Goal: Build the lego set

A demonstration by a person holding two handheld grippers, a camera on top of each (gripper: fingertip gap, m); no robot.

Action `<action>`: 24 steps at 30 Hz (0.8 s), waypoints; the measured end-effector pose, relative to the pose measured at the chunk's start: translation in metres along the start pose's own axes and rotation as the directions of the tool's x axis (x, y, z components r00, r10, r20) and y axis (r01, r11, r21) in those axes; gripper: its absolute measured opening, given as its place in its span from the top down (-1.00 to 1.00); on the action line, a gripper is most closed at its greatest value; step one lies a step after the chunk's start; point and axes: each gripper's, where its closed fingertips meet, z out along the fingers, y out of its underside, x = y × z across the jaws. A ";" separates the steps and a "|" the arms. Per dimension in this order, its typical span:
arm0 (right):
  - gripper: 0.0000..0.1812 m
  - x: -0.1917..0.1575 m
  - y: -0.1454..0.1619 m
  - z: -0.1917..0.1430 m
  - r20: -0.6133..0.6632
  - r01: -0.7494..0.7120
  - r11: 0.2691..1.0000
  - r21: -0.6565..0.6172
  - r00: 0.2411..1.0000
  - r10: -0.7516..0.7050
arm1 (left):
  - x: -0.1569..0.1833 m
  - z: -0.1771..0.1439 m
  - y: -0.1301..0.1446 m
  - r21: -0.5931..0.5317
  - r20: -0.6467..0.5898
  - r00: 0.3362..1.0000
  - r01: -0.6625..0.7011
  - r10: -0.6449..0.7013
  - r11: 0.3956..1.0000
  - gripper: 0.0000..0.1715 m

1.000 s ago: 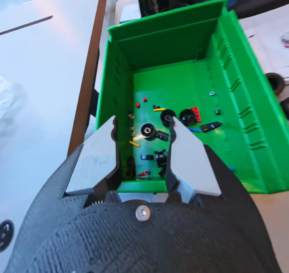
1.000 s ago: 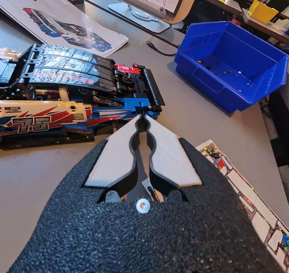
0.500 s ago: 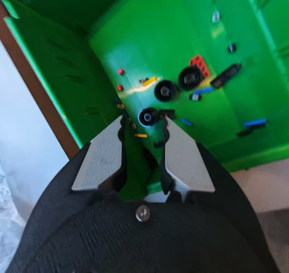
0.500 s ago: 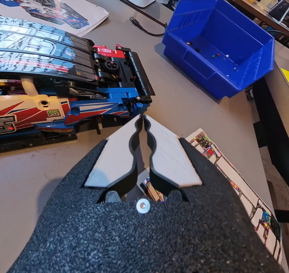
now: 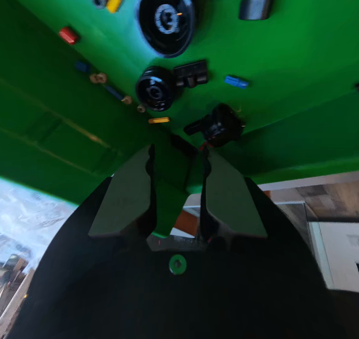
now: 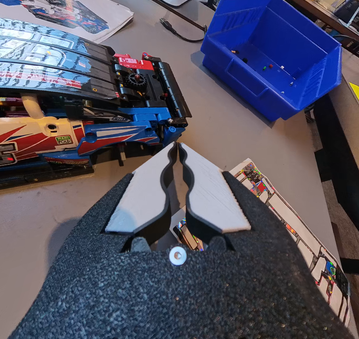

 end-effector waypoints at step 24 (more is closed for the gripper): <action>1.00 0.000 -0.002 -0.002 0.002 -0.001 1.000 0.016 1.000 0.001 | 0.032 -0.022 -0.063 0.398 -0.123 0.991 0.005 0.048 0.918 0.63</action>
